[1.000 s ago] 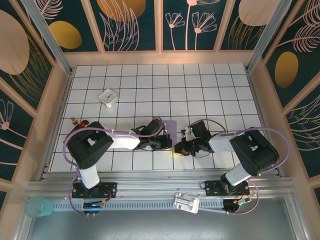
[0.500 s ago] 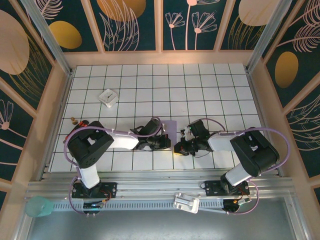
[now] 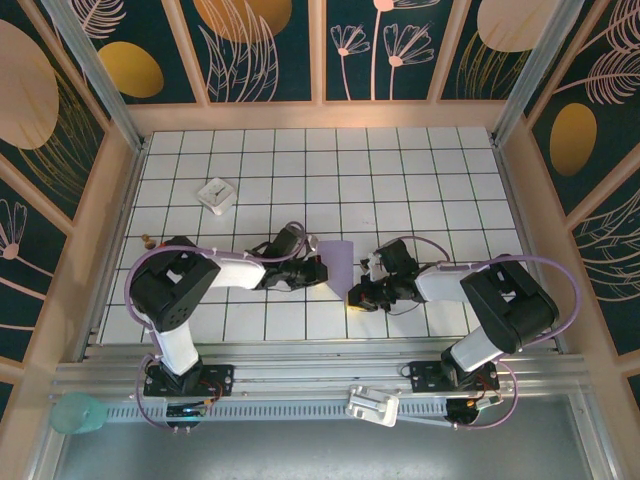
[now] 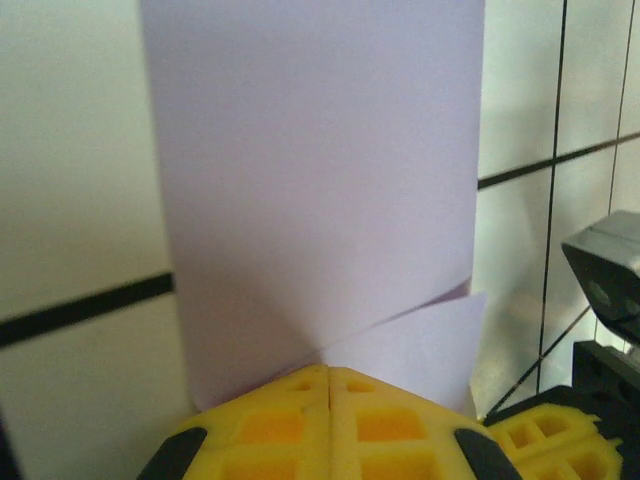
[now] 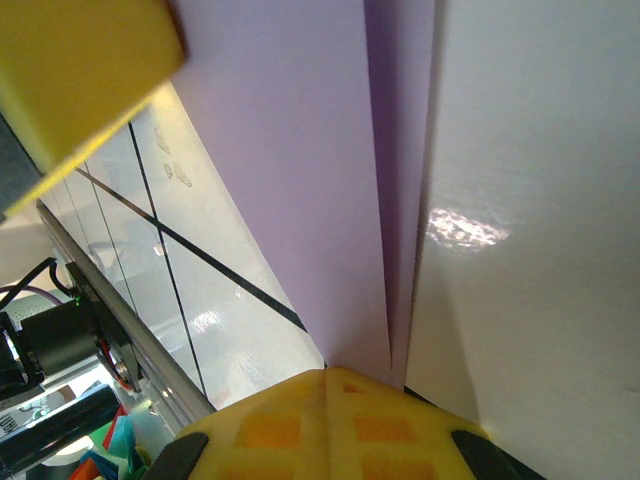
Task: Fold a paper plane with a square sheet of paper (pick it up from the middle)
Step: Third fold the triangle at the center of the table.
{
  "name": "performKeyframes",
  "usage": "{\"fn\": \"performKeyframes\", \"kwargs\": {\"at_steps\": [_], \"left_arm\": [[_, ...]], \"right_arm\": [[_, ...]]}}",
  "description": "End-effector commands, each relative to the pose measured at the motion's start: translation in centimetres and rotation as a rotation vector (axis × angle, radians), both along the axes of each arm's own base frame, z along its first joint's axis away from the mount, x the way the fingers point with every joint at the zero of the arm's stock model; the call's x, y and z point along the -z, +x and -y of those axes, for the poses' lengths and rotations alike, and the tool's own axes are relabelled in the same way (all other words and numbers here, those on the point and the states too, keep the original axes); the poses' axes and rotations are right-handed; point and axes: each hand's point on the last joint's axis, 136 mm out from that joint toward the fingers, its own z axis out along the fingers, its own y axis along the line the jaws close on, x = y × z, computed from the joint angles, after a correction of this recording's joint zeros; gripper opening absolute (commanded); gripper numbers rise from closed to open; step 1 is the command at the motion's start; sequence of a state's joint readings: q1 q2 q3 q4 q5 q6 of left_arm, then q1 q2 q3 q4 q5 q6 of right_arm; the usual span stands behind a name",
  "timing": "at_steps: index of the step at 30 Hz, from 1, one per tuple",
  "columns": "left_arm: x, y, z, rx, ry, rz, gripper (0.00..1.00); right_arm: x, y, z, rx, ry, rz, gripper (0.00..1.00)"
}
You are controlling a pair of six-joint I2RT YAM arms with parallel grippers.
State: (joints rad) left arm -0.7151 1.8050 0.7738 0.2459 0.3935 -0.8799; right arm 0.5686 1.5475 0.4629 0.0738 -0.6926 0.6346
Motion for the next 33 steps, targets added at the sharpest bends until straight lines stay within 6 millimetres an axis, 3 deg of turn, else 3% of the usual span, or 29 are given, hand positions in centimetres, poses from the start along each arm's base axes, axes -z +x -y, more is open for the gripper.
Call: {"fn": "performKeyframes", "kwargs": {"at_steps": [1, 8, 12, 14, 17, 19, 22, 25, 28, 33], "left_arm": [[2.5, 1.3, -3.5, -0.073, 0.111, -0.002, 0.00], [2.8, 2.5, -5.5, -0.109, 0.116, 0.006, 0.00], [1.2, 3.5, -5.9, -0.117, 0.089, 0.045, 0.00], [0.0, 3.8, -5.6, -0.110, 0.067, 0.070, 0.05], [-2.7, 3.7, -5.1, -0.103, 0.004, 0.105, 0.14], [-4.0, 3.2, -5.0, -0.112, -0.044, 0.110, 0.20], [-5.3, 2.3, -4.9, -0.129, -0.099, 0.110, 0.25], [-6.0, 1.6, -4.4, -0.130, -0.141, 0.106, 0.30], [-6.3, 1.0, -3.2, -0.117, -0.184, 0.097, 0.33], [-5.3, 0.4, -1.5, -0.082, -0.186, 0.056, 0.37]], "right_arm": [[7.5, -4.0, 8.8, 0.099, -0.475, -0.142, 0.00], [7.4, -3.8, 8.8, 0.099, -0.474, -0.135, 0.00], [6.7, -3.0, 8.0, 0.099, -0.440, -0.104, 0.00], [5.7, -2.1, 7.0, 0.091, -0.387, -0.064, 0.00], [2.6, -0.2, 4.0, 0.052, -0.224, 0.028, 0.00], [-1.0, 1.4, 1.7, 0.021, -0.084, 0.125, 0.05], [-5.9, 3.3, -0.1, 0.013, 0.044, 0.267, 0.14], [-8.0, 4.5, -0.6, 0.018, 0.071, 0.341, 0.19], [-7.7, 6.7, 0.1, 0.069, 0.020, 0.366, 0.19], [-5.7, 9.5, 0.3, 0.115, -0.050, 0.353, 0.09]]}}
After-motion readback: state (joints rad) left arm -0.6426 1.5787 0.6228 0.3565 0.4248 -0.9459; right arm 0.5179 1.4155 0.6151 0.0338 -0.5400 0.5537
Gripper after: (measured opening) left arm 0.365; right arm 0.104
